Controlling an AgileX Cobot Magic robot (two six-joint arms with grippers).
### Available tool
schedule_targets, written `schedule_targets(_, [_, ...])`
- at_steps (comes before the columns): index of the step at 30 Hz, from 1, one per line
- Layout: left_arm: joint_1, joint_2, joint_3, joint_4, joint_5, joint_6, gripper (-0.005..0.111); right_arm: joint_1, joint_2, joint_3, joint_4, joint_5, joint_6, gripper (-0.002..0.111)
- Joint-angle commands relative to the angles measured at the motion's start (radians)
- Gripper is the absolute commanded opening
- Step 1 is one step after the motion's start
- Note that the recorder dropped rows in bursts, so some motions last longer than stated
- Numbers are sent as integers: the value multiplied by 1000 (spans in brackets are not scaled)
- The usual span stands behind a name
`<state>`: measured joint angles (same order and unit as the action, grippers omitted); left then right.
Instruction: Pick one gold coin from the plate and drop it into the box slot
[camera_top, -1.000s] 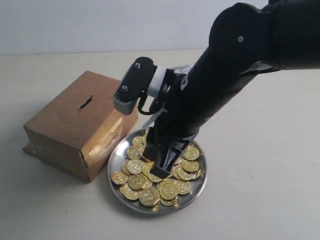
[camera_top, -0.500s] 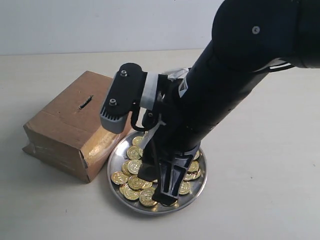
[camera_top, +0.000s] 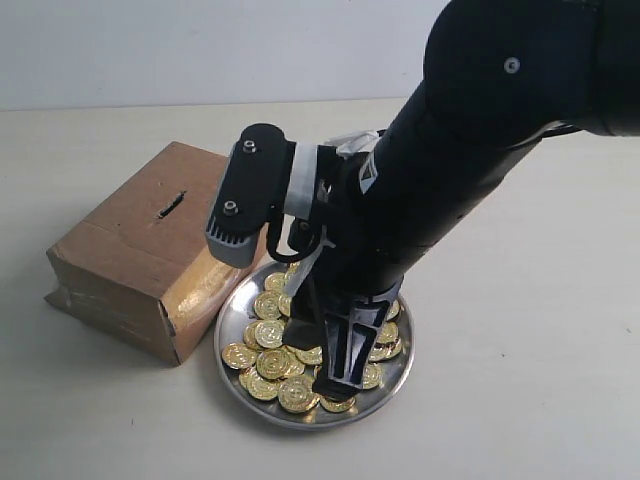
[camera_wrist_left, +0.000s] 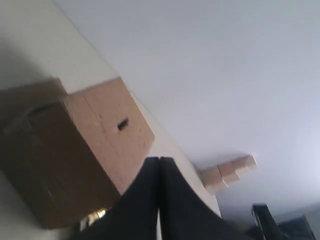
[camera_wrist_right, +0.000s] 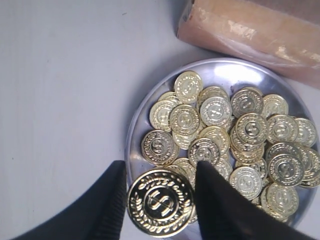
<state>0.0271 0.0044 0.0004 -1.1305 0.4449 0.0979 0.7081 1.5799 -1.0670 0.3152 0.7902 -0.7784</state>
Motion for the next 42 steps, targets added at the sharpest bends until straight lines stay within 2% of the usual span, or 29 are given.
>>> schedule_targets(1, [3,-4,0,-101,145,94,0,1,-9,2,-8,-22,-12,19])
schedule_targets(4, [3,2,0,-170,194,202,0,1,-9,2,-8,-22,-13,19])
schedule_targets(7, [3,54,0,-267,254,333,7,1,-9,2,-8,-18,-14,19])
schedule_targets(12, [3,183,-67,-291,336,480,39,1,-9,2,-8,-18,-14,19])
schedule_targets(15, [3,335,-144,-257,327,525,66,1,-9,2,-8,-10,-14,19])
schedule_targets(17, [3,437,-183,-253,353,593,65,1,-9,2,-8,-8,-14,19])
schedule_targets(21, [3,676,-267,-255,446,709,54,1,-9,2,-8,-11,-14,19])
schedule_targets(23, [3,775,-301,-261,497,754,53,1,-9,2,-8,-11,-14,19])
schedule_targets(25, [3,961,-361,-262,597,829,53,1,-9,2,-8,-14,-14,19])
schedule_targets(28, [3,1173,-407,-287,672,912,53,1,-9,2,-8,-30,-14,19])
schedule_targets(31, [-13,1309,-438,-291,735,943,53,1,-9,2,-8,-40,-14,19])
schedule_targets(33, [-53,1388,-462,-317,772,976,53,1,-9,2,-8,-45,-14,19])
schedule_targets(36, [-168,1496,-526,-350,772,1012,53,1,-9,2,-8,-52,-14,19])
schedule_targets(37, [-222,1531,-552,-357,760,1012,53,1,-9,2,-8,-59,-14,19])
schedule_targets(39, [-289,1565,-592,-385,699,1002,53,1,-9,2,-8,-59,-14,19])
schedule_targets(42, [-338,1592,-647,-390,668,998,53,1,-9,2,-8,-59,-14,19])
